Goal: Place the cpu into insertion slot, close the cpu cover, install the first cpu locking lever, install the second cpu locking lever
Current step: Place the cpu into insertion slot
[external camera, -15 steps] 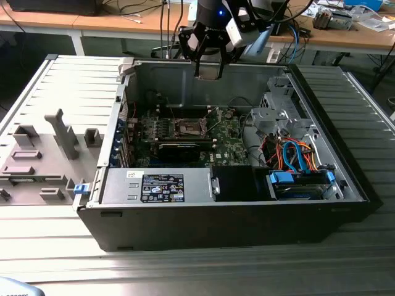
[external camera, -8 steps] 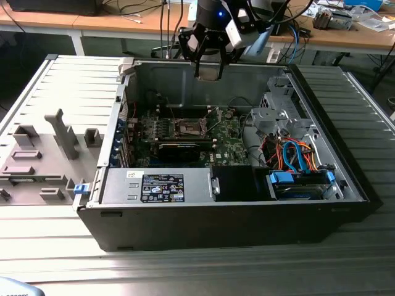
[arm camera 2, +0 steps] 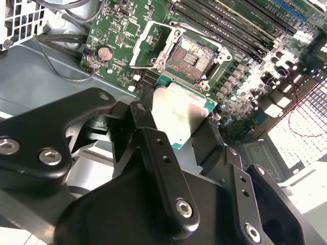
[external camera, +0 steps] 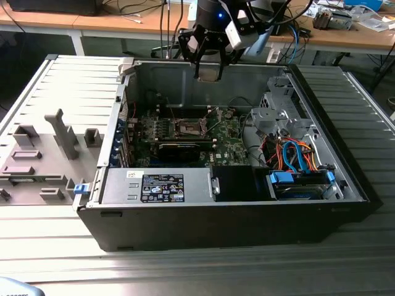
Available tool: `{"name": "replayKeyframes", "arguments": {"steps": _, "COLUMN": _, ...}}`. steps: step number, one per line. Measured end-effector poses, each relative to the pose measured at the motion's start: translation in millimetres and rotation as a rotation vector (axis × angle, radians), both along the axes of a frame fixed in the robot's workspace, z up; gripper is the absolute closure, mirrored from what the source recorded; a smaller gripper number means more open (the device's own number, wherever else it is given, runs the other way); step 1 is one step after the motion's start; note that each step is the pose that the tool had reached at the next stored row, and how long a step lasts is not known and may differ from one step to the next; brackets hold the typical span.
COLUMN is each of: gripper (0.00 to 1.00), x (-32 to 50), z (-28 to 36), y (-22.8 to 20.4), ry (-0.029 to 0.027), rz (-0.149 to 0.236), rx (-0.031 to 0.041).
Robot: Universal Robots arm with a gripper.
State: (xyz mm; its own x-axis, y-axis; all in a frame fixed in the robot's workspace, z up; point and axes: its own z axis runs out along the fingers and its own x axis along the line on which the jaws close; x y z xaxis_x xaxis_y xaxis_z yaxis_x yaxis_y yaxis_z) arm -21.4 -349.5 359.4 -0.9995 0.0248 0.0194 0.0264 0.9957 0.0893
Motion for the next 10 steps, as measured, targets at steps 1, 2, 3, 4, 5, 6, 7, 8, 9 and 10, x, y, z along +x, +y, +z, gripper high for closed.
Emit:
{"name": "replayKeyframes", "arguments": {"steps": 1, "gripper": 0.46, "x": 0.0, "z": -1.5, "y": 0.0, "ry": 0.0000, "rz": 0.000, "rx": 0.0000}}
{"name": "replayKeyframes", "arguments": {"steps": 2, "gripper": 0.46, "x": 0.0, "z": -2.9, "y": 0.0, "ry": 0.0000, "rz": 0.000, "rx": -0.0001}}
{"name": "replayKeyframes", "arguments": {"steps": 3, "gripper": 0.46, "x": 0.0, "z": -3.1, "y": 0.0, "ry": -0.0001, "rz": 0.000, "rx": 0.0000}}
{"name": "replayKeyframes", "arguments": {"steps": 4, "gripper": 0.46, "x": 0.0, "z": -3.2, "y": 0.0, "ry": -0.0001, "rz": 0.000, "rx": 0.0001}}
{"name": "replayKeyframes", "arguments": {"steps": 5, "gripper": 0.46, "x": 0.0, "z": -3.4, "y": 0.0, "ry": -0.0001, "rz": 0.000, "rx": 0.0000}}
{"name": "replayKeyframes", "arguments": {"steps": 6, "gripper": 0.46, "x": 0.0, "z": -3.6, "y": 0.0, "ry": -0.0001, "rz": 0.000, "rx": 0.0000}}
{"name": "replayKeyframes", "arguments": {"steps": 7, "gripper": 0.46, "x": 0.0, "z": -3.8, "y": 0.0, "ry": 0.0000, "rz": 0.000, "rx": 0.0000}}
{"name": "replayKeyframes", "arguments": {"steps": 8, "gripper": 0.46, "x": 0.0, "z": -3.9, "y": 0.0, "ry": 0.0000, "rz": 0.000, "rx": 0.0000}}
{"name": "replayKeyframes", "arguments": {"steps": 9, "gripper": 0.46, "x": 0.0, "z": -4.1, "y": 0.0, "ry": 0.0000, "rz": 0.000, "rx": 0.0001}}
{"name": "replayKeyframes", "arguments": {"steps": 10, "gripper": 0.46, "x": 0.0, "z": -4.5, "y": 0.0, "ry": -0.0001, "rz": 0.000, "rx": 0.0001}}
